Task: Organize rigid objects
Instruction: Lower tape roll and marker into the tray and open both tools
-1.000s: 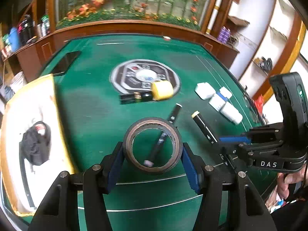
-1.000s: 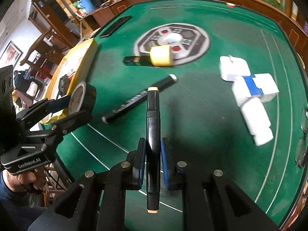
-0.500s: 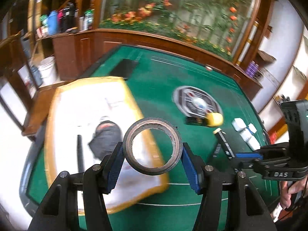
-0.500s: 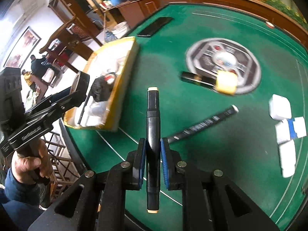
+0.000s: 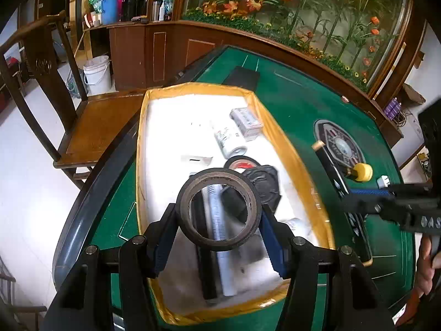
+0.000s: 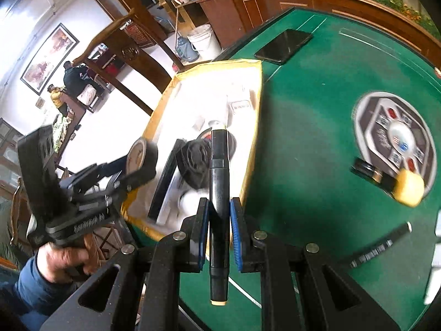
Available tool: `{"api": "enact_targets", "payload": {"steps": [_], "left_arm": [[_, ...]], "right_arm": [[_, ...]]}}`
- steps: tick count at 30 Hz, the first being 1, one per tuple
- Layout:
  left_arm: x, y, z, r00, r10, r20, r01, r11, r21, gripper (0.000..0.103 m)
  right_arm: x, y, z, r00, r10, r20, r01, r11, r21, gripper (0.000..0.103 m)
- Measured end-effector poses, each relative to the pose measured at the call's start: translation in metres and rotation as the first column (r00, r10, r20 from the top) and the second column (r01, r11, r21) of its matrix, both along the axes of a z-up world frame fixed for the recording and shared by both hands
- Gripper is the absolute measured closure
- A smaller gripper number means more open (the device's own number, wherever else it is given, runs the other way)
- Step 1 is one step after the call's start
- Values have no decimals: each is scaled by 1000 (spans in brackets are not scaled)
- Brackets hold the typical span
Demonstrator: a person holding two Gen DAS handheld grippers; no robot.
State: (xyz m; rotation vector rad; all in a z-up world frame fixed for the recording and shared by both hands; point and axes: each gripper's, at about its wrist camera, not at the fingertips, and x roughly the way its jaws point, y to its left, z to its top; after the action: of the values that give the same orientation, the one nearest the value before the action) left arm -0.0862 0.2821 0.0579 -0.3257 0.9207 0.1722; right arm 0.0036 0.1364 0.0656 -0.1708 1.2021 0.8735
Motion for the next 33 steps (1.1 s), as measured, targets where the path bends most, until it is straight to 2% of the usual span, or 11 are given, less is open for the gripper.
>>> {"api": "enact_targets", "payload": {"steps": [2, 14, 22, 30, 33], "left_arm": [[3, 4, -7, 1000, -2, -20, 2, 1000, 5, 41], [7, 15, -24, 998, -23, -57, 22, 1000, -10, 41], [10, 12, -30, 996, -42, -83, 41, 999, -13, 41], [10, 12, -30, 996, -34, -80, 32, 999, -26, 41], [8, 13, -31, 996, -25, -83, 22, 999, -38, 40]], "right_arm": [[6, 13, -7, 1000, -13, -20, 12, 1000, -9, 88], [38, 67, -33, 996, -92, 5, 92, 990, -107, 88], [45, 76, -48, 994, -110, -1, 109, 984, -139, 88], [43, 73, -44, 994, -107, 9, 108, 985, -132, 88], [41, 70, -39, 994, -104, 20, 106, 987, -124, 83]]}}
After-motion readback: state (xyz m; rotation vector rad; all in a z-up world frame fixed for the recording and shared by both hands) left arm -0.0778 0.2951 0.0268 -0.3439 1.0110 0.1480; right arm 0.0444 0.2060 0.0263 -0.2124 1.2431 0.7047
